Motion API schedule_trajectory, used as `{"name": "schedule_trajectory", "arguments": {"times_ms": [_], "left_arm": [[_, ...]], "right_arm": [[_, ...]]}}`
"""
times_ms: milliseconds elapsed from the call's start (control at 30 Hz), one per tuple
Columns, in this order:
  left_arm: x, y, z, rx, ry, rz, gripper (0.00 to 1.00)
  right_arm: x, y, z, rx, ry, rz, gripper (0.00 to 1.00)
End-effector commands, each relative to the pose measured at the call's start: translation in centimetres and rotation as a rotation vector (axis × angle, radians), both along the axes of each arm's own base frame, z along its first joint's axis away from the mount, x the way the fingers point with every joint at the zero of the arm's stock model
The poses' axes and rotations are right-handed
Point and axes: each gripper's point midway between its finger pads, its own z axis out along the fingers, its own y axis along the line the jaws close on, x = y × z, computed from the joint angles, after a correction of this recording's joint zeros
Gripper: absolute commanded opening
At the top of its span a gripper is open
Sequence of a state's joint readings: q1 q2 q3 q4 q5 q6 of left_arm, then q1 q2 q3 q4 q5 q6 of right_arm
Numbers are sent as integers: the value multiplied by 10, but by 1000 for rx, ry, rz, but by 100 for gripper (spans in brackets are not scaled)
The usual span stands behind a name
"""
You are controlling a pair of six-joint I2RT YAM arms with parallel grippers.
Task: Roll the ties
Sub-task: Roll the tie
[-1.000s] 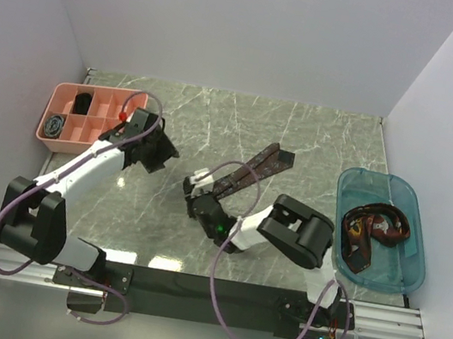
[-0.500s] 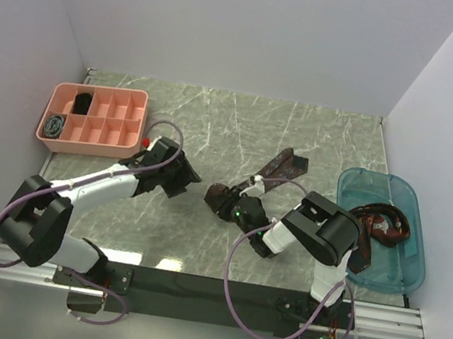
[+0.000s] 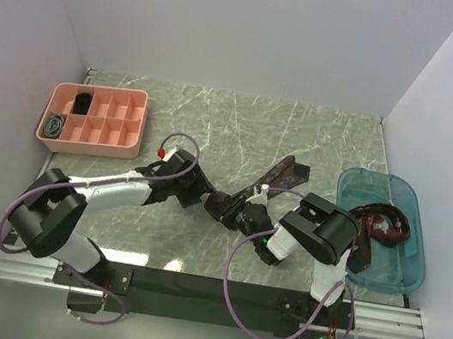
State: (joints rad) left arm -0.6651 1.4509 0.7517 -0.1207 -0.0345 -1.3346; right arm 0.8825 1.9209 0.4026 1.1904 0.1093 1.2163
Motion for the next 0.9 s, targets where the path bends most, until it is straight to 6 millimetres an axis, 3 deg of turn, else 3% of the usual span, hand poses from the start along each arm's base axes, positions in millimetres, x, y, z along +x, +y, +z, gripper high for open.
{"name": "schedule_trajectory", "arguments": {"times_ms": [0,267,300,433,667,867], "left_arm": [[-1,-6,-6,-23,2,34,62],[-4,16,-4,60,-10,61,72],[3,19,3,72,-28,63,72],[2,29,2,171,-3,9,70],[-13,7,-7,25,24,-11,67],[-18,-11,-19,12,33,-27,61]], "right_arm": [[-24,-32,-60,-194,146,0,0],[-17,-21,-55,-355,38,107,0],[-18,-23,-57,-382,35,108,0],[-17,-20,-53,-443,-5,130,0],[-22,-13,-56,-395,21,148,0],[-22,-15,-50,-418,0,145,3]]}}
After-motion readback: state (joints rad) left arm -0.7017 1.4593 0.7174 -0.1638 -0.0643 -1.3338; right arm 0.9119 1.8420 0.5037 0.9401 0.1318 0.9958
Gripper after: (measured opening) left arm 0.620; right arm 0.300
